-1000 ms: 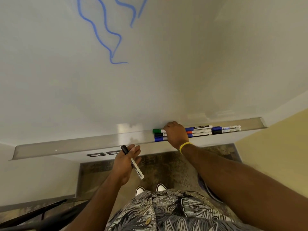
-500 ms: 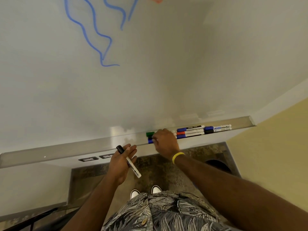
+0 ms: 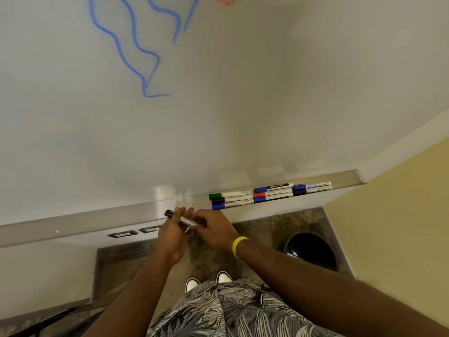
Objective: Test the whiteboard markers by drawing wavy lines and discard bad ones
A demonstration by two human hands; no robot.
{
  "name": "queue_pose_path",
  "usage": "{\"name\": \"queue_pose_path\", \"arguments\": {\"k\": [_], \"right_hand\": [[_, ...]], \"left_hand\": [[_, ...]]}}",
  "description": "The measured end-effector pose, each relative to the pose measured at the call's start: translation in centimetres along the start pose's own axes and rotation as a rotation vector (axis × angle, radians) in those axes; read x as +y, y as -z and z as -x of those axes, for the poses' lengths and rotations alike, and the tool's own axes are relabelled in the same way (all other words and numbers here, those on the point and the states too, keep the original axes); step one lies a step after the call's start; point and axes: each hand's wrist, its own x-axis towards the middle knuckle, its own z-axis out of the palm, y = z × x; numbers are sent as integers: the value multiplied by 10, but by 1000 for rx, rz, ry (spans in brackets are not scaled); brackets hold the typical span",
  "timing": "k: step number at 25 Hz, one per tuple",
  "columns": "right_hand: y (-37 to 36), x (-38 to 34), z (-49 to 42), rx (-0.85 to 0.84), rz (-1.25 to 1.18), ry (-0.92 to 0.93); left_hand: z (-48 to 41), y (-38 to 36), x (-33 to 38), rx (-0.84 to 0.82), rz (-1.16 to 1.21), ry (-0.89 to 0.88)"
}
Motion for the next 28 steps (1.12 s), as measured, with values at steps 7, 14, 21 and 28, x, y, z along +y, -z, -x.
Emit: {"name": "queue_pose_path", "arguments": {"k": [7, 14, 21, 28], "right_hand": [[4, 16, -45, 24, 412, -6], [3, 20, -73, -50, 741, 103], [-11, 16, -82, -93, 738, 83], [-13, 13, -80, -143, 727, 66]], "left_hand": [[5, 37, -4, 133, -108, 30], [9, 62, -1, 212, -70, 16], [12, 71, -2, 246, -80, -7], [10, 72, -3, 256, -97, 2]]}}
